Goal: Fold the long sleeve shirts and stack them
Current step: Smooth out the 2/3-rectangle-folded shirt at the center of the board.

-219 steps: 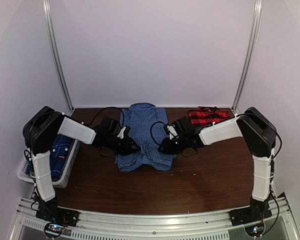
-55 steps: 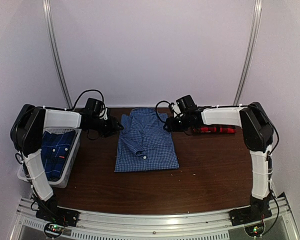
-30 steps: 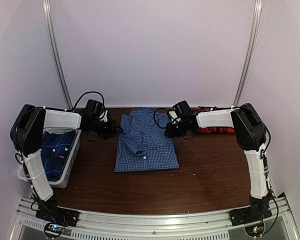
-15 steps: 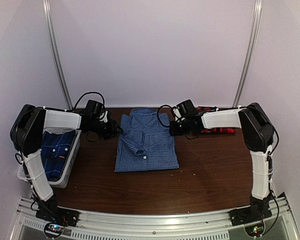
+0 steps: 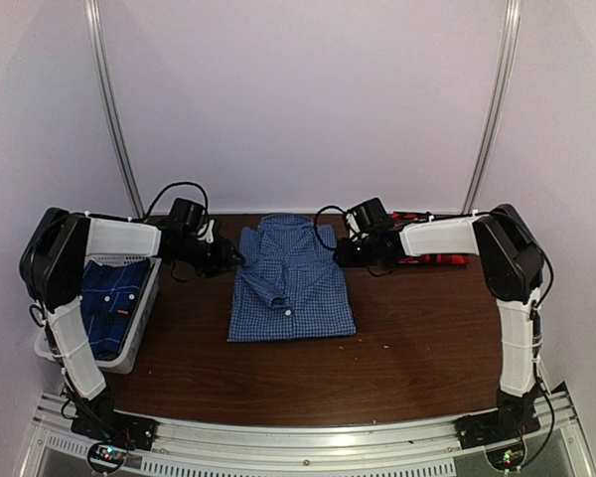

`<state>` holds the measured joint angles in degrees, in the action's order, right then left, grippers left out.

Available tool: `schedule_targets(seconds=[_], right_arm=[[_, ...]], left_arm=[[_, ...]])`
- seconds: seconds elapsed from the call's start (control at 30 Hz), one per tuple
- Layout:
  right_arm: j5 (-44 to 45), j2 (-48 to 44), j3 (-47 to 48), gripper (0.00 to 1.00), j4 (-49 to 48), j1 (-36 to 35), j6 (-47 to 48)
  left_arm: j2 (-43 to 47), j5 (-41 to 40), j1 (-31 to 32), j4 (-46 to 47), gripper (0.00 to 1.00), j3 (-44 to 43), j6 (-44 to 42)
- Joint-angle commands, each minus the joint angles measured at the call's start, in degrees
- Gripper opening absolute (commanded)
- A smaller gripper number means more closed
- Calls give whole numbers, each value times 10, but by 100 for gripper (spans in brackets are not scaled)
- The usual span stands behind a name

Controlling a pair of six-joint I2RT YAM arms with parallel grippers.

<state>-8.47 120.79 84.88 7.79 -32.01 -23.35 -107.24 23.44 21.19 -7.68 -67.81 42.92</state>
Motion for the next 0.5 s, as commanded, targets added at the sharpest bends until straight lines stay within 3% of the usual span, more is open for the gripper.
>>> schedule_targets(seconds=[0.0,0.13,0.47], right_arm=[[26,-23,12,45,15,-2,-10],[37,-58,4,57,31,-12,-14],[-107,-109,-84,59,-68,-103,-112]], left_arm=[[30,9,-1,7,50,12,-14],[42,6,5,4,50,13,-17],[79,-4,17,9,50,42,-8]])
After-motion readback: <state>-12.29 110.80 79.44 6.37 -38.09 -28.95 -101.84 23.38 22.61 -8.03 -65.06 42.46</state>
